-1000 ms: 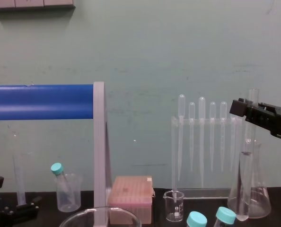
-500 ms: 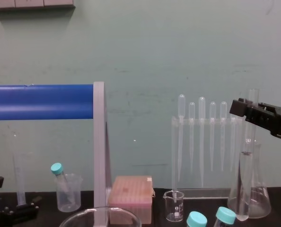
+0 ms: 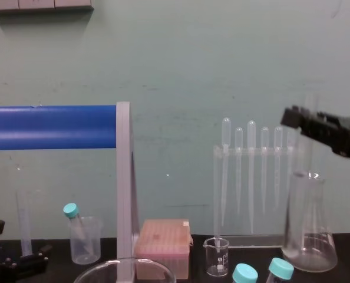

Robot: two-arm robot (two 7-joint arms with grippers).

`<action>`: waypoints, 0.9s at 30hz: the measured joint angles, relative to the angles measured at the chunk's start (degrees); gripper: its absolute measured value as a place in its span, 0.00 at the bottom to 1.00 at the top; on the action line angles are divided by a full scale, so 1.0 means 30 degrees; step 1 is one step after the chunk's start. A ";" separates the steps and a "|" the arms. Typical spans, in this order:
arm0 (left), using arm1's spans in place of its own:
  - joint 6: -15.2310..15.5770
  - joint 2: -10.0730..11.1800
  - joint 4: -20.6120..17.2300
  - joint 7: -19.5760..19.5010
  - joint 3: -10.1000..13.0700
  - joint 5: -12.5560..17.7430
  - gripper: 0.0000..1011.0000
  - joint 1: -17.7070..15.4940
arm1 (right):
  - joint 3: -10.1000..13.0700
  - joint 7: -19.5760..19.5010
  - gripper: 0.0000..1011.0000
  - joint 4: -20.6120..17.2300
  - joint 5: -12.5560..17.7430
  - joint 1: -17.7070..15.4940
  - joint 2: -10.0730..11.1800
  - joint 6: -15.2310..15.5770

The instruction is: Hold the test tube with one hand and immerse one end into the beaker, then return it to the test tube rack.

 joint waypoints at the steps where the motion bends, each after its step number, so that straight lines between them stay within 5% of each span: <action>1: 0.0001 0.0000 0.0000 0.0000 0.0001 0.0000 0.99 0.0000 | -0.0035 0.0140 0.24 -0.0001 0.0012 0.0108 -0.0052 -0.0061; 6: 0.0001 0.0000 0.0000 0.0000 0.0001 0.0000 0.99 0.0000 | -0.0493 0.1253 0.24 0.0176 0.0211 0.1065 -0.0483 -0.0213; 16: 0.0000 0.0000 0.0000 0.0000 0.0001 0.0000 0.99 0.0000 | -0.2779 0.4527 0.24 0.1481 0.1011 0.4117 -0.2383 -0.0039; 27: 0.0000 0.0001 0.0000 0.0000 0.0001 -0.0001 0.99 -0.0001 | -0.4354 0.5955 0.24 0.2134 0.1923 0.4938 -0.3392 0.0810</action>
